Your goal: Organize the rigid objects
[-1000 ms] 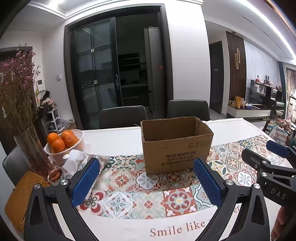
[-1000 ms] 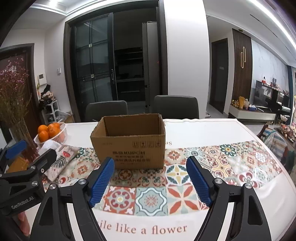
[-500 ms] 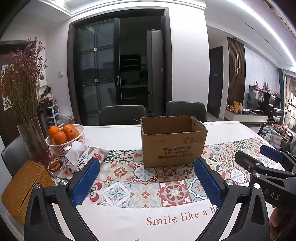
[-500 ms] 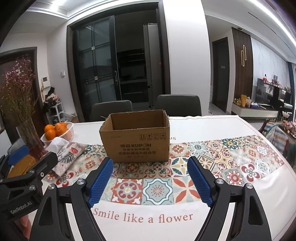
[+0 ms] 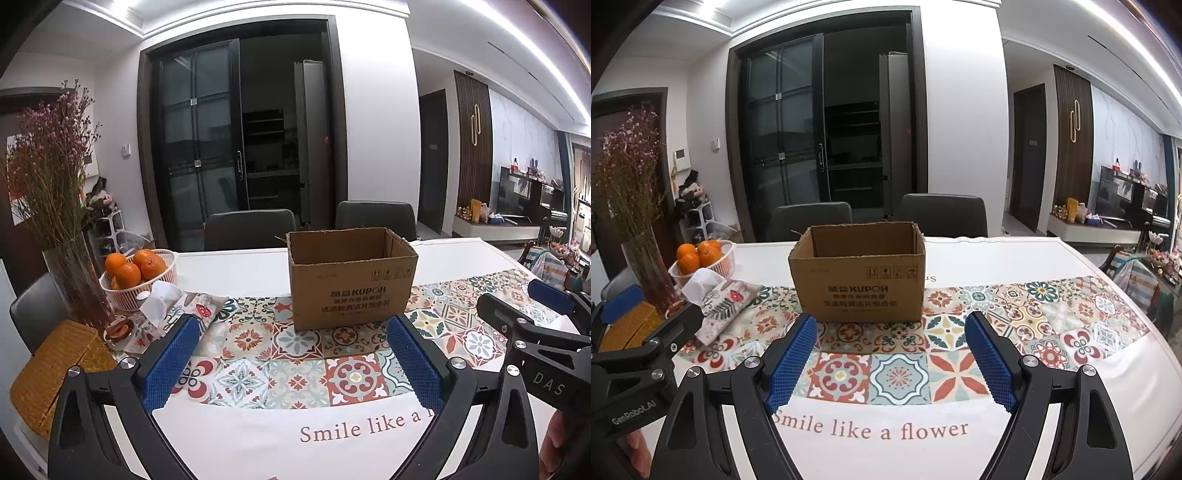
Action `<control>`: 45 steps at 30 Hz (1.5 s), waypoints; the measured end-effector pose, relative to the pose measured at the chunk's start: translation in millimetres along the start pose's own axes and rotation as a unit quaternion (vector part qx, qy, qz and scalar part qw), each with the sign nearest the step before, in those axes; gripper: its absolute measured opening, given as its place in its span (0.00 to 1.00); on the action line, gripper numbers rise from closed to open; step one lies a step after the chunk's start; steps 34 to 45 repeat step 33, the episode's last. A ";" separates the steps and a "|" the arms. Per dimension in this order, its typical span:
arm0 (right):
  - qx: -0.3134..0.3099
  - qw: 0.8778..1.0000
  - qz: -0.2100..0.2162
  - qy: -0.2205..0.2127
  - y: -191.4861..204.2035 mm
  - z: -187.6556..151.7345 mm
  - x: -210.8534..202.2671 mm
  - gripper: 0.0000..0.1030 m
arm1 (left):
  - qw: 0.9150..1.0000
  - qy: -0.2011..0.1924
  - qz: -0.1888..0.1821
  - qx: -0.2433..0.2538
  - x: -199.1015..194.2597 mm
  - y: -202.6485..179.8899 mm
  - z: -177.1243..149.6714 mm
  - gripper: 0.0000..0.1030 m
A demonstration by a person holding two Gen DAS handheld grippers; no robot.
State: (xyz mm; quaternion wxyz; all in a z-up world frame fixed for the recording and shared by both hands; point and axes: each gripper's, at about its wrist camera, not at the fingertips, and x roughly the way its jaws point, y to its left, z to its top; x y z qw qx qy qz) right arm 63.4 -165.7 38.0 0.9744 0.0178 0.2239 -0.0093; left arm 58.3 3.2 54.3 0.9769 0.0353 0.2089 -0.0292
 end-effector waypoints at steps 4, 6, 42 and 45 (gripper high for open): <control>0.001 1.000 0.000 -0.002 -0.4 0.1 -2.3 0.81 | 1.000 0.001 -0.001 0.001 0.0 -0.6 0.0 1.00; 0.003 1.000 0.000 -0.002 -1.4 0.4 -3.2 0.81 | 1.000 0.002 -0.001 0.001 0.3 -1.2 0.0 1.00; 0.003 1.000 0.002 -0.005 -1.8 -0.2 -5.2 0.81 | 1.000 0.006 0.002 0.005 -1.0 -0.5 -0.3 1.00; 0.003 1.000 0.002 -0.005 -1.8 -0.2 -5.2 0.81 | 1.000 0.006 0.002 0.005 -1.0 -0.5 -0.3 1.00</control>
